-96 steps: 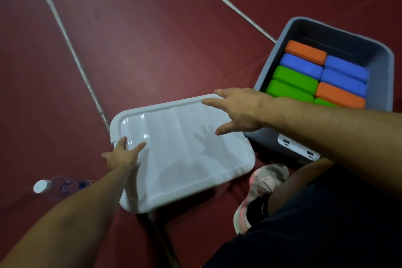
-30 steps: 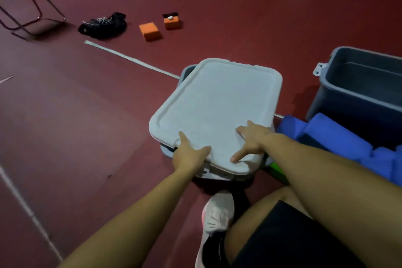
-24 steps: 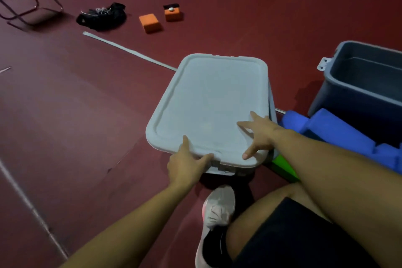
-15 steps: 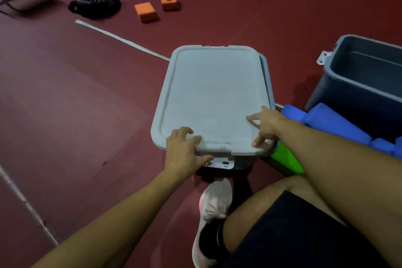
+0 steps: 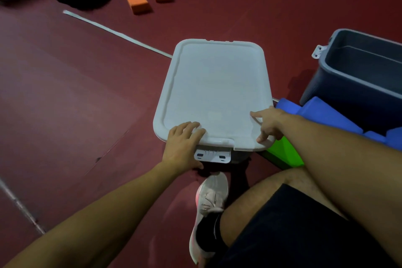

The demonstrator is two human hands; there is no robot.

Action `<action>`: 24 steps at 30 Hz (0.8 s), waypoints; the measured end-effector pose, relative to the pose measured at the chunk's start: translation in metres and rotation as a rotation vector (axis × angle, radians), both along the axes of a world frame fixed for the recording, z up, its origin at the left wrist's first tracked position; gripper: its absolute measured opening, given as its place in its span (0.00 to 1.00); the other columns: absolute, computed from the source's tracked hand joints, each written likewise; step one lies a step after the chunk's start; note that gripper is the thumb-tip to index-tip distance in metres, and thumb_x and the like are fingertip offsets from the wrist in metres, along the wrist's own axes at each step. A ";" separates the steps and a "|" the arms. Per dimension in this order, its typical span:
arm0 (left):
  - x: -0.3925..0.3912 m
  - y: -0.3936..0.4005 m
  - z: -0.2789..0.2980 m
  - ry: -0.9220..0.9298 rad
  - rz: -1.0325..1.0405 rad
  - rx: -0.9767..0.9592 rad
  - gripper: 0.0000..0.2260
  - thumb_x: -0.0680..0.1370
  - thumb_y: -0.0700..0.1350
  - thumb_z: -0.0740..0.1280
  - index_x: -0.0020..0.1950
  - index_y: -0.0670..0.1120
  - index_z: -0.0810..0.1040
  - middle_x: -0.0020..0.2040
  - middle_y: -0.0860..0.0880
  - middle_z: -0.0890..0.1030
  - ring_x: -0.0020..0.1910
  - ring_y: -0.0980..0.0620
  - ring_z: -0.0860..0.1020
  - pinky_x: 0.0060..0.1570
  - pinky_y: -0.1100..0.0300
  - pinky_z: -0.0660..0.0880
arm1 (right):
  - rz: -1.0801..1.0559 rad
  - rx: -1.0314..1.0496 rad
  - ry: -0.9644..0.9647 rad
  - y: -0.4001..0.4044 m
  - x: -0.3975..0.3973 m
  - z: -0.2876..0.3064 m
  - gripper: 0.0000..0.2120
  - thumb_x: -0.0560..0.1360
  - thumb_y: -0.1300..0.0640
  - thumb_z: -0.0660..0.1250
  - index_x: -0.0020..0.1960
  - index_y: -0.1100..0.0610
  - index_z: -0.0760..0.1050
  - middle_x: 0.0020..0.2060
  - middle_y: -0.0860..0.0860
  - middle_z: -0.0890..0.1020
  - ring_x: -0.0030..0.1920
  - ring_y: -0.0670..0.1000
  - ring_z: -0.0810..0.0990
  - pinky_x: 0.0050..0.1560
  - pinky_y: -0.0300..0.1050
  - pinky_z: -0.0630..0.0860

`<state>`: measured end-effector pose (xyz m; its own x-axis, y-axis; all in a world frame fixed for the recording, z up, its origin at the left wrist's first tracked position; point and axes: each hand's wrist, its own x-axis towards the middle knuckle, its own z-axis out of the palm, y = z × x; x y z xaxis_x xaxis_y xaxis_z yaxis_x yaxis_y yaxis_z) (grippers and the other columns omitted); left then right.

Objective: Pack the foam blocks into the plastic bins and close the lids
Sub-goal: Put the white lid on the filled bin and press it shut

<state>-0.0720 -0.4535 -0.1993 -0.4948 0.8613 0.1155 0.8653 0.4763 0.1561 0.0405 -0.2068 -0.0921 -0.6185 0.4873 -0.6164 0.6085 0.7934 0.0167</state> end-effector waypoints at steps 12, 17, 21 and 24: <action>-0.012 0.006 0.006 -0.209 0.075 0.310 0.20 0.73 0.63 0.66 0.55 0.52 0.85 0.57 0.50 0.84 0.54 0.48 0.78 0.55 0.57 0.71 | -0.138 -0.061 0.094 0.006 0.000 -0.010 0.53 0.65 0.55 0.81 0.79 0.44 0.53 0.73 0.60 0.60 0.69 0.62 0.68 0.63 0.53 0.74; -0.013 0.022 0.013 -0.379 0.257 0.396 0.09 0.71 0.55 0.68 0.41 0.54 0.86 0.47 0.55 0.84 0.51 0.51 0.78 0.50 0.47 0.75 | -0.257 -0.113 0.103 0.010 0.002 -0.011 0.62 0.63 0.56 0.82 0.79 0.43 0.39 0.76 0.57 0.61 0.68 0.63 0.71 0.63 0.55 0.75; -0.020 0.020 0.007 -0.434 0.246 0.419 0.09 0.70 0.57 0.70 0.45 0.55 0.86 0.52 0.55 0.82 0.56 0.56 0.77 0.55 0.48 0.75 | -0.324 -0.215 0.143 0.008 0.004 -0.011 0.58 0.64 0.61 0.81 0.80 0.44 0.45 0.76 0.56 0.62 0.64 0.64 0.73 0.58 0.59 0.78; -0.033 0.016 0.013 -0.435 0.277 0.373 0.16 0.68 0.59 0.68 0.51 0.55 0.85 0.59 0.54 0.81 0.60 0.55 0.76 0.61 0.48 0.73 | -0.340 -0.249 0.179 -0.001 0.001 -0.010 0.58 0.63 0.59 0.82 0.79 0.44 0.47 0.76 0.54 0.62 0.62 0.62 0.75 0.54 0.58 0.80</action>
